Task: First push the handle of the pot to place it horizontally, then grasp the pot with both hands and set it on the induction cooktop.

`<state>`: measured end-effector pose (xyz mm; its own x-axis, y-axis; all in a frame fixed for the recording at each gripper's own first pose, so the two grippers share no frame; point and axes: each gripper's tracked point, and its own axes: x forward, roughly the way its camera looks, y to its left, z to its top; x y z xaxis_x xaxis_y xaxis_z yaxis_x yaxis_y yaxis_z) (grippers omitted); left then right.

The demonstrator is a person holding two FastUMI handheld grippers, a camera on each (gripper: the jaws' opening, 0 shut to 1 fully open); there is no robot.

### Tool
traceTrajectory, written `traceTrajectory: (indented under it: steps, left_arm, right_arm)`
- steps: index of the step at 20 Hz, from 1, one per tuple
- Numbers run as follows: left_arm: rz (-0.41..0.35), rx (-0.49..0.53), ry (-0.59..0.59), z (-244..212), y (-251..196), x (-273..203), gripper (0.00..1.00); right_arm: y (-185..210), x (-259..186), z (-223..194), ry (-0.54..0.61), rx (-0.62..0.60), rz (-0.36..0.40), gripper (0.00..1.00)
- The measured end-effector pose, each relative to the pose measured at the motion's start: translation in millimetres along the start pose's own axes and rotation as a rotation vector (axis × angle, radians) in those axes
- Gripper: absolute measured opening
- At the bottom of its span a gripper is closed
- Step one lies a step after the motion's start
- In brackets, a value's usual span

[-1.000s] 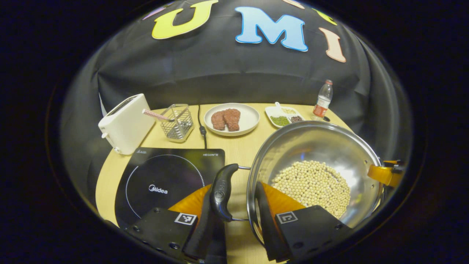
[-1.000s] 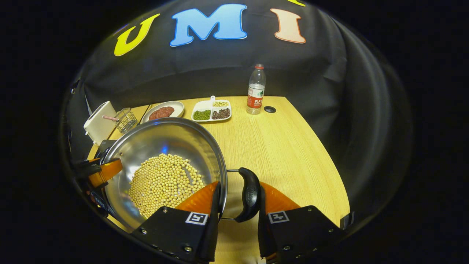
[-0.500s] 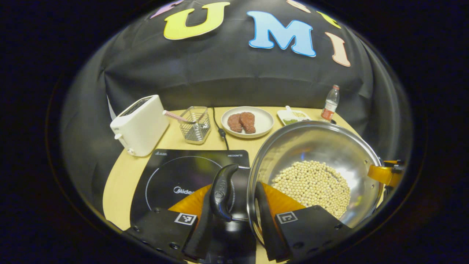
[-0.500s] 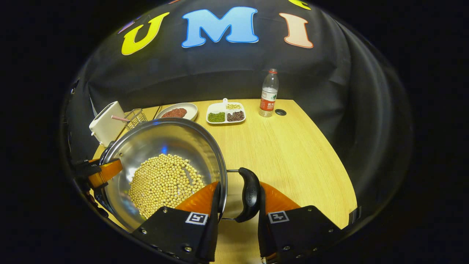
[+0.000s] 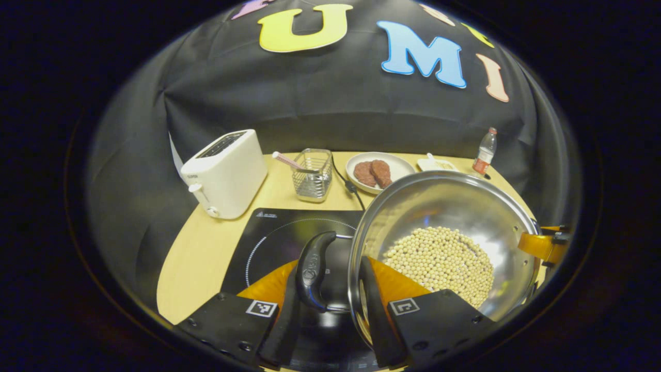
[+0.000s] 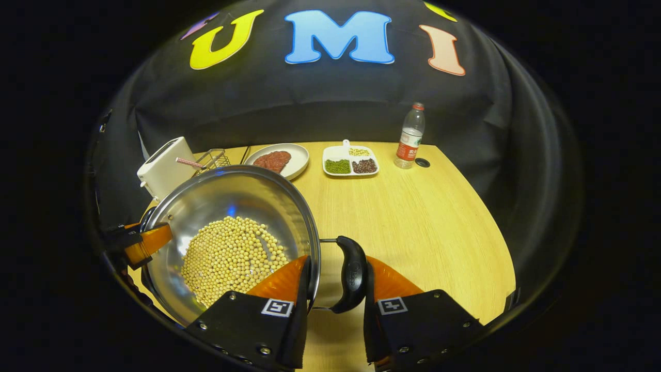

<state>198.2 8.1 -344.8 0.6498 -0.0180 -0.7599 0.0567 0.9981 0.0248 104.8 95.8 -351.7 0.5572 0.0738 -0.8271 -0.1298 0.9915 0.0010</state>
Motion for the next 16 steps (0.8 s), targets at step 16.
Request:
traceTrajectory:
  steps: [16]
  left_arm:
    - [0.035, -0.031, 0.034, -9.0, 104.1, 19.4, 0.61]
  right_arm:
    - [112.2, 16.6, -2.9, 0.018, -0.019, 0.015, 0.45]
